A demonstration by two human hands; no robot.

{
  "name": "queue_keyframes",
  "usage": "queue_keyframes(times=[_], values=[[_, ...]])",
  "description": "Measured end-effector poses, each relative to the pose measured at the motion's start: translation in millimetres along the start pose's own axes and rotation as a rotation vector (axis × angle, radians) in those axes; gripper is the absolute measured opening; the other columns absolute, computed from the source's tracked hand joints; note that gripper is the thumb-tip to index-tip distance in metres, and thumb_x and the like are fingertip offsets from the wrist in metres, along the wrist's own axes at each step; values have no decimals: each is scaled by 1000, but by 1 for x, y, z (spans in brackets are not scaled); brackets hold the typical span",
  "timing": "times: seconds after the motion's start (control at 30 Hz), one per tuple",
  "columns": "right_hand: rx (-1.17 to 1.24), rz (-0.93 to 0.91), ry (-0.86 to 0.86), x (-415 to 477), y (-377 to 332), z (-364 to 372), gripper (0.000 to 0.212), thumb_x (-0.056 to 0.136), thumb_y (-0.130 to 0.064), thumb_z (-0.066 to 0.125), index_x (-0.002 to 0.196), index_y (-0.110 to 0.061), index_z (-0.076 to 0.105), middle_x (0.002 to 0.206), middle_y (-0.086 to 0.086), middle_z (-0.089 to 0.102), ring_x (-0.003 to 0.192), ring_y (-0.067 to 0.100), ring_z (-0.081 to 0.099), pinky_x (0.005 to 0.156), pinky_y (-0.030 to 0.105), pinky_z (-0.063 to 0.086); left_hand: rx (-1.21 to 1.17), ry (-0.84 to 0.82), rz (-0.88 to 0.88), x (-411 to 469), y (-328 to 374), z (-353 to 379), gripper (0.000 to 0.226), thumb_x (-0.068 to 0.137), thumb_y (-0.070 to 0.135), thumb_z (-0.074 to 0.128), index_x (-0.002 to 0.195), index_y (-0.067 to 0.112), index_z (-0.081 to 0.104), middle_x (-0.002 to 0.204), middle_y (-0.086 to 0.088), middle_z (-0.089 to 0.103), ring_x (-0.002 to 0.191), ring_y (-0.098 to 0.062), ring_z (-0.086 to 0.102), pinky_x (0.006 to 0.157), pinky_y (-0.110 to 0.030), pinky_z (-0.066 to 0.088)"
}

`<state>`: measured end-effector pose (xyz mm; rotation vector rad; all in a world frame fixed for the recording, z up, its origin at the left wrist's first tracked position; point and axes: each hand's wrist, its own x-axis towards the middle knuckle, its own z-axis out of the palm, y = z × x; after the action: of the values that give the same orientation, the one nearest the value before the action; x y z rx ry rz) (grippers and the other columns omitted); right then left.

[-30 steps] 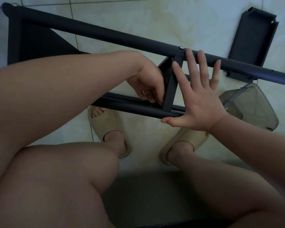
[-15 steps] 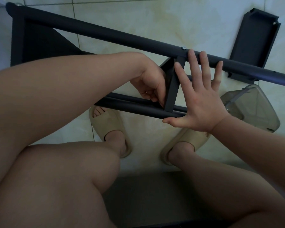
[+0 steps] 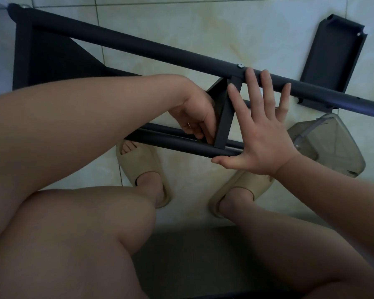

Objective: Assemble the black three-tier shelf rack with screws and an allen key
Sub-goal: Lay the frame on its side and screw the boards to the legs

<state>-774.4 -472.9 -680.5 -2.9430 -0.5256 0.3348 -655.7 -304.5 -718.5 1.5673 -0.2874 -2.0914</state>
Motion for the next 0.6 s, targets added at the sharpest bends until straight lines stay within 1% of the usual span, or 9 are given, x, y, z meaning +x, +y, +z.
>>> queue_keyframes(times=[0.13,0.27,0.43,0.5,0.6], values=[[1,2,-2,0,0,0,130,68,-95,49,162,-12,13,167,25,3,153,49,-2,115,72,-8,-15,-10,17,-2,2,0,9,86,9,69,92,16,68,76,5,70,70,-9,57,68,-22,42],[4,9,-11,0,-1,-1,131,68,-95,49,163,-12,12,167,25,3,153,49,-2,116,73,-6,-42,-20,32,-3,3,0,11,86,5,68,92,15,68,75,5,69,70,-8,58,68,-21,43],[3,8,-9,0,-1,-2,131,68,-94,50,162,-12,13,167,26,4,153,49,-2,115,73,-6,-91,-42,38,-4,1,0,17,87,2,66,98,14,66,82,2,66,74,-10,60,70,-23,45],[-2,6,-7,0,-1,-2,130,68,-94,50,162,-11,14,167,26,4,153,50,-1,115,72,-6,-80,-44,17,-4,1,-1,15,87,6,66,99,16,68,83,3,67,77,-10,60,71,-23,45],[-6,4,-4,0,-1,-2,129,69,-94,48,162,-11,14,167,26,5,153,50,0,115,73,-6,-43,-41,-30,-4,0,-1,11,88,19,68,98,19,71,85,7,70,79,-11,58,74,-25,44]])
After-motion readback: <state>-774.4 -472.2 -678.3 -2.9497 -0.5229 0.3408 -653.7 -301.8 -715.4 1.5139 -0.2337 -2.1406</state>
